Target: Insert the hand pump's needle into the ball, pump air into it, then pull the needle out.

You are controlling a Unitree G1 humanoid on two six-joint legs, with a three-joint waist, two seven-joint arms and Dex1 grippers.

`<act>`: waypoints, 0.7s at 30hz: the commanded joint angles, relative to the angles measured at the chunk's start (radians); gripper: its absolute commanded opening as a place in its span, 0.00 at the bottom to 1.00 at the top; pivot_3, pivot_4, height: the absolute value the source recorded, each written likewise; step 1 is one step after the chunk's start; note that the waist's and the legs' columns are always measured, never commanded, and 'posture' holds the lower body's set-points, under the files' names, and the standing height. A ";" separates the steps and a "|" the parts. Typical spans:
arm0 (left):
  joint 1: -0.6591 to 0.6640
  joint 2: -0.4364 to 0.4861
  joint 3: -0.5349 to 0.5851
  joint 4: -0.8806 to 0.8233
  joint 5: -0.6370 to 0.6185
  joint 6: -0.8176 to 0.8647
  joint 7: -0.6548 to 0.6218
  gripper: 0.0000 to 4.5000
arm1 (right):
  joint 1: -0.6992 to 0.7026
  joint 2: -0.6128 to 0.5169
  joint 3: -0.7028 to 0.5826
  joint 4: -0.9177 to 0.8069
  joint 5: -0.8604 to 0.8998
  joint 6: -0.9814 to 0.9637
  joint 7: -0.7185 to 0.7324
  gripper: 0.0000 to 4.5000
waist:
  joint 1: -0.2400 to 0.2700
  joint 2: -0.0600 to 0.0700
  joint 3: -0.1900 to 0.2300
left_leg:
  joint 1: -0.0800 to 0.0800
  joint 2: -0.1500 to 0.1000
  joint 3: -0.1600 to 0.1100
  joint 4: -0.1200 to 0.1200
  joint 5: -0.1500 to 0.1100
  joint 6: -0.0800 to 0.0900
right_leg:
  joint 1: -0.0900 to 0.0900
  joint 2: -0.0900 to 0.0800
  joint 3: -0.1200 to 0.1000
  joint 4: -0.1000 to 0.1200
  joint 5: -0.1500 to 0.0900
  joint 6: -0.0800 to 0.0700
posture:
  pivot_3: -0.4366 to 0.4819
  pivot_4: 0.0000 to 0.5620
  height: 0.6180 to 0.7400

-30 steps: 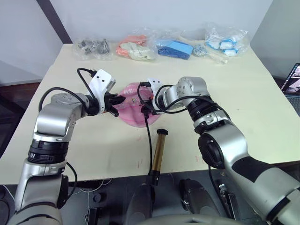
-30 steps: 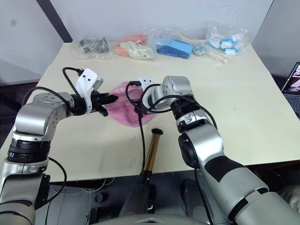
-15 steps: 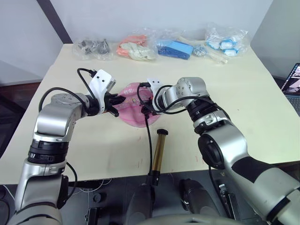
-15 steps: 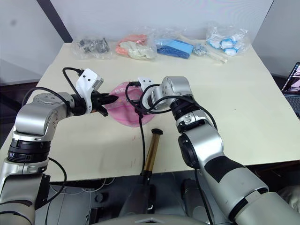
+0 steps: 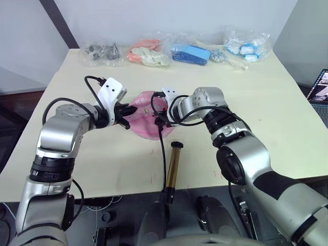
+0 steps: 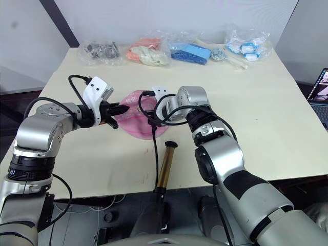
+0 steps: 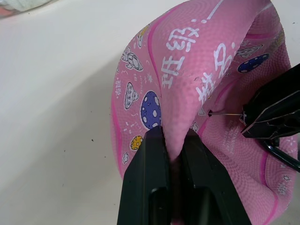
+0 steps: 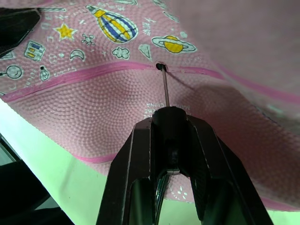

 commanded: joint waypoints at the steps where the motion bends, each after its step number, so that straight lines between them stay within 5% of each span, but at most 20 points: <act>1: 0.038 0.001 -0.033 -0.016 -0.018 0.018 -0.025 0.01 | -0.002 0.083 -0.038 0.057 0.000 -0.018 -0.041 0.08 | 0.000 0.000 0.000 | 0.000 0.000 0.000 0.000 0.000 0.000 | 0.000 0.000 0.000 0.000 0.000 0.000 | 0.48 0.27 1.00; 21: 0.075 -0.007 -0.030 -0.048 -0.045 0.007 -0.053 0.00 | -0.110 0.100 -0.294 0.138 0.164 -0.101 -0.126 0.08 | -0.003 0.000 0.000 | 0.000 0.000 0.000 0.000 0.000 0.000 | 0.000 0.001 0.000 0.000 0.000 0.000 | 0.48 0.27 1.00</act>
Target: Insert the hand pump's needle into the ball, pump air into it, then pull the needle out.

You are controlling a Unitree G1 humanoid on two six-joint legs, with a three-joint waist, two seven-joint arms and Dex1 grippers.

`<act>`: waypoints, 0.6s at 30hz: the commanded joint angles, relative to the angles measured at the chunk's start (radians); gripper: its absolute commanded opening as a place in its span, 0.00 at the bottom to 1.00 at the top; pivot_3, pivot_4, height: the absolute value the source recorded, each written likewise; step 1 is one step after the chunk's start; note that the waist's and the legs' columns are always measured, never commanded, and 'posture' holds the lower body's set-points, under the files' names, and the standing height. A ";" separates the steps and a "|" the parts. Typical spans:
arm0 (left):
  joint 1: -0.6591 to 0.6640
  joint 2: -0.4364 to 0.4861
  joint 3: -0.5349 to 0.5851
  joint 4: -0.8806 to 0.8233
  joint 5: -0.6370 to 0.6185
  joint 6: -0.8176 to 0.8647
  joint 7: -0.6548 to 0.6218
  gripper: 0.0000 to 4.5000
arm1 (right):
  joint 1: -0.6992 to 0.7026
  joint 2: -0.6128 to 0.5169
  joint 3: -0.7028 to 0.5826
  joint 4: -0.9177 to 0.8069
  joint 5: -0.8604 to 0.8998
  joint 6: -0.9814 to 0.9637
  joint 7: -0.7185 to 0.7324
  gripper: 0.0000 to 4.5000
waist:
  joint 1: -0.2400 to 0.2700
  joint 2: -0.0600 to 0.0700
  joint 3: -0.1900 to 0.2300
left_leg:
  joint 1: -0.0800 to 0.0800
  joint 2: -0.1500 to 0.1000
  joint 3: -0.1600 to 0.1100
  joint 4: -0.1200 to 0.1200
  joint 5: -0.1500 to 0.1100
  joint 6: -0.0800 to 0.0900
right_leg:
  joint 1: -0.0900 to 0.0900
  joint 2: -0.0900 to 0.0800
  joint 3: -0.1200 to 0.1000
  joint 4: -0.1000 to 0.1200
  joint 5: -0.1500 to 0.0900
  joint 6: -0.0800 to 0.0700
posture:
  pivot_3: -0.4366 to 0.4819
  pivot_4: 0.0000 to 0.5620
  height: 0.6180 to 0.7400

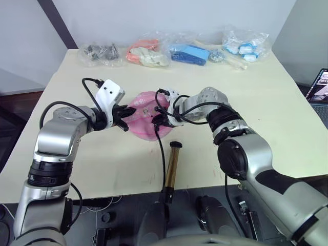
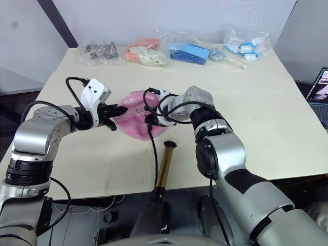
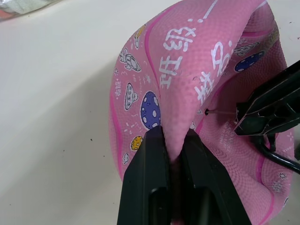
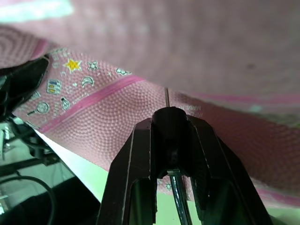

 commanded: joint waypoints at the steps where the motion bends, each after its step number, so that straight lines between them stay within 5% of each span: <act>1: 0.037 -0.011 -0.051 -0.027 -0.041 0.027 -0.049 0.00 | -0.069 0.102 -0.030 -0.008 0.036 -0.063 -0.008 0.08 | 0.000 0.000 0.000 | 0.000 0.000 0.000 0.000 0.000 0.000 | 0.000 0.000 0.000 0.000 0.000 0.000 | 0.48 0.27 1.00; 18: 0.039 -0.036 -0.024 -0.029 -0.076 0.087 -0.042 0.00 | -0.088 0.135 -0.096 0.067 0.093 -0.191 -0.046 0.08 | -0.001 0.000 0.000 | 0.000 0.000 0.000 0.000 0.000 0.000 | 0.000 0.000 0.000 0.000 0.000 0.000 | 0.48 0.27 1.00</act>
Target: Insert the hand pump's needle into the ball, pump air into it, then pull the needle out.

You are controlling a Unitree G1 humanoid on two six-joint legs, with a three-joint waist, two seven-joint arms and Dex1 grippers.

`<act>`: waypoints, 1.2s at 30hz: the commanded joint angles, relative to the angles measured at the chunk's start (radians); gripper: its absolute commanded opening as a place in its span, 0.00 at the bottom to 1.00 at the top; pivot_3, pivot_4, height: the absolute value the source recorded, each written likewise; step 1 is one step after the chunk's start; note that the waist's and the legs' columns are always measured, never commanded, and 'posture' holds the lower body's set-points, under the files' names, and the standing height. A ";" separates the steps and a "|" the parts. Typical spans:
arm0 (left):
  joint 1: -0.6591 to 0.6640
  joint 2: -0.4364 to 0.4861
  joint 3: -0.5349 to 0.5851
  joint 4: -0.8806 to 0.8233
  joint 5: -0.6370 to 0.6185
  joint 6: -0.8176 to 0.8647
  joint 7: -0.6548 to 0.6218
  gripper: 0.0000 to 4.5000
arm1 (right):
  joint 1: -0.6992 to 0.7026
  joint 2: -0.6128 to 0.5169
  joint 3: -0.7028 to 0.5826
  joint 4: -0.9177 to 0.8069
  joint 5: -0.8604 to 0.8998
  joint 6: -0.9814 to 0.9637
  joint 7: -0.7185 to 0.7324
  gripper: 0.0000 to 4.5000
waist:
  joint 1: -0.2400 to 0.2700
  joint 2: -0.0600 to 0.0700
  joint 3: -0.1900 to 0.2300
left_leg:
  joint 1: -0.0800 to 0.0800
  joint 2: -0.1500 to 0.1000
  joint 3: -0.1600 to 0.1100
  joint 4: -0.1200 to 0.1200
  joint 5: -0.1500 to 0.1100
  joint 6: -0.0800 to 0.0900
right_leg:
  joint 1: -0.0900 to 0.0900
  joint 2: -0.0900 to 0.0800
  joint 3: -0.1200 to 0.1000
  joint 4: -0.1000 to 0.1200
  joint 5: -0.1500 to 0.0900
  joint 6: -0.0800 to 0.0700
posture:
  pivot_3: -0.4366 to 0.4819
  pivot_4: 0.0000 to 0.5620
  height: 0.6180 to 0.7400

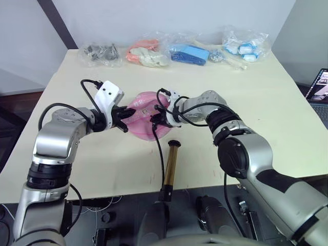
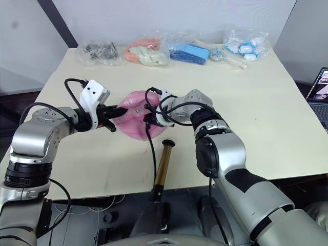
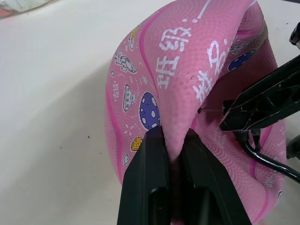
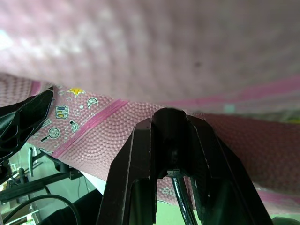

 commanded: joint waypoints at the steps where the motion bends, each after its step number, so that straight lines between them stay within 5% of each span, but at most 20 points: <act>1: 0.018 -0.034 -0.042 -0.005 -0.067 0.076 -0.042 0.00 | -0.084 0.134 -0.043 -0.008 0.045 -0.107 -0.017 0.08 | 0.000 0.000 0.000 | 0.000 0.000 0.000 0.000 0.000 0.000 | 0.000 0.000 0.000 0.000 0.000 0.000 | 0.48 0.27 1.00; 16: 0.012 -0.057 -0.040 0.001 -0.068 0.121 -0.032 0.00 | -0.109 0.175 -0.046 0.035 0.082 -0.221 -0.060 0.08 | 0.001 0.000 0.000 | 0.000 0.000 0.000 0.000 0.000 0.000 | 0.000 0.000 0.000 0.000 0.000 0.000 | 0.48 0.27 1.00; 36: 0.009 -0.072 -0.039 0.020 -0.061 0.128 -0.015 0.00 | -0.072 0.179 0.101 0.063 -0.017 -0.308 -0.013 0.08 | 0.002 0.000 0.000 | 0.014 0.000 0.000 -0.001 0.000 0.000 | 0.014 0.000 0.000 -0.002 0.000 0.000 | 0.48 0.27 1.00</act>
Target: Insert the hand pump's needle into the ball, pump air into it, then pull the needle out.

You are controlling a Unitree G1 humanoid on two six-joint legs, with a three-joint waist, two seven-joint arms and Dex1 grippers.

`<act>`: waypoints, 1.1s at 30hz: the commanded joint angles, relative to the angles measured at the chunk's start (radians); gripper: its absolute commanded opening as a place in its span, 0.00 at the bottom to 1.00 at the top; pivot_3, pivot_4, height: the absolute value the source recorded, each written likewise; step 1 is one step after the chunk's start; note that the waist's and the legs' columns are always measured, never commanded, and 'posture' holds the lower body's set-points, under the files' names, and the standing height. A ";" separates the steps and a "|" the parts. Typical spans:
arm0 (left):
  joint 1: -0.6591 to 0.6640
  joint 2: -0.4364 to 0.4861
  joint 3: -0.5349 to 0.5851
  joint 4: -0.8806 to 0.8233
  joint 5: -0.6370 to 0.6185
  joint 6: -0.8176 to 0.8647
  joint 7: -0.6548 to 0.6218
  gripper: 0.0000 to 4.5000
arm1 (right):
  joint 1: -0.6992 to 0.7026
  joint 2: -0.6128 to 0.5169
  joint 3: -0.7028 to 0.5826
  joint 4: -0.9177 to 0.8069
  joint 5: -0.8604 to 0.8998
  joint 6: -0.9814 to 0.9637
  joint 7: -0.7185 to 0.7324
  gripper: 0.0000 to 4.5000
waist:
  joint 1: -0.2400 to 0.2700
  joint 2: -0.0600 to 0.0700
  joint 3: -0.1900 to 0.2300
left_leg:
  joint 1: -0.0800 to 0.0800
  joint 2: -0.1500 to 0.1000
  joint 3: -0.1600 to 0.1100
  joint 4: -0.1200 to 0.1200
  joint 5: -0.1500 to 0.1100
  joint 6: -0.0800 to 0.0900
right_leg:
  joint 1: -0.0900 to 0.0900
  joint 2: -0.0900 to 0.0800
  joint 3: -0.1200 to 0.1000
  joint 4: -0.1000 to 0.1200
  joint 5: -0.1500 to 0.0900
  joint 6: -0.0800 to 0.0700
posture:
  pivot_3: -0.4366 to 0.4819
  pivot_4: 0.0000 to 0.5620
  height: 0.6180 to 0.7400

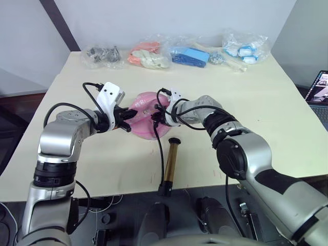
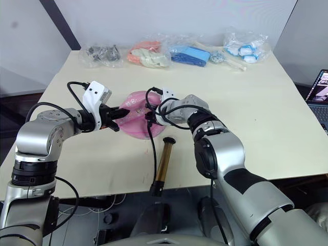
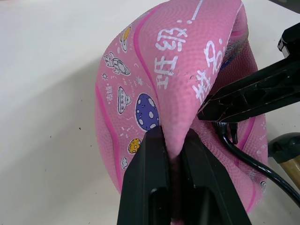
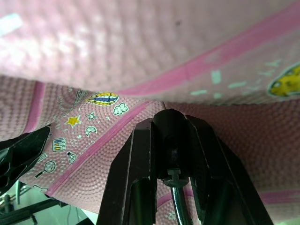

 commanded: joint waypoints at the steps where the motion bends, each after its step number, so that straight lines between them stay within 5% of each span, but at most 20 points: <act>1: 0.023 -0.016 -0.064 0.020 -0.043 0.035 -0.046 0.00 | -0.066 0.168 0.028 -0.044 -0.045 -0.089 -0.002 0.08 | 0.000 0.000 0.000 | 0.000 0.000 0.000 0.000 0.000 0.000 | 0.000 0.000 0.000 0.000 0.000 0.000 | 0.48 0.27 1.00; 8: -0.006 -0.014 -0.074 0.071 -0.025 0.000 -0.046 0.00 | -0.049 0.131 0.081 -0.097 -0.061 -0.024 0.047 0.08 | 0.003 0.001 0.000 | 0.000 0.000 -0.001 0.000 0.000 0.000 | 0.000 0.000 0.000 0.000 0.000 0.000 | 0.48 0.27 1.00; 15: -0.021 -0.016 -0.082 0.097 -0.015 -0.024 -0.050 0.00 | -0.023 0.095 0.171 -0.218 -0.112 0.051 0.099 0.76 | 0.009 0.001 0.001 | -0.001 0.000 -0.001 0.000 0.000 0.000 | 0.000 0.000 -0.001 -0.001 0.000 0.000 | 0.48 0.27 1.00; 24: -0.042 -0.012 -0.094 0.133 -0.004 -0.060 -0.058 0.00 | 0.288 -0.094 0.616 -0.983 -0.196 0.323 0.240 0.76 | 0.028 0.002 0.001 | -0.004 -0.001 -0.004 -0.002 0.000 0.000 | -0.001 -0.001 -0.003 -0.003 0.000 0.000 | 0.48 0.27 1.00; 33: -0.060 -0.006 -0.109 0.158 0.008 -0.099 -0.072 0.00 | 0.422 -0.268 0.726 -1.354 -0.278 0.318 0.281 0.76 | 0.031 0.002 0.001 | -0.003 -0.001 -0.005 -0.001 0.000 0.000 | -0.001 -0.001 -0.005 -0.002 -0.003 0.003 | 0.48 0.27 1.00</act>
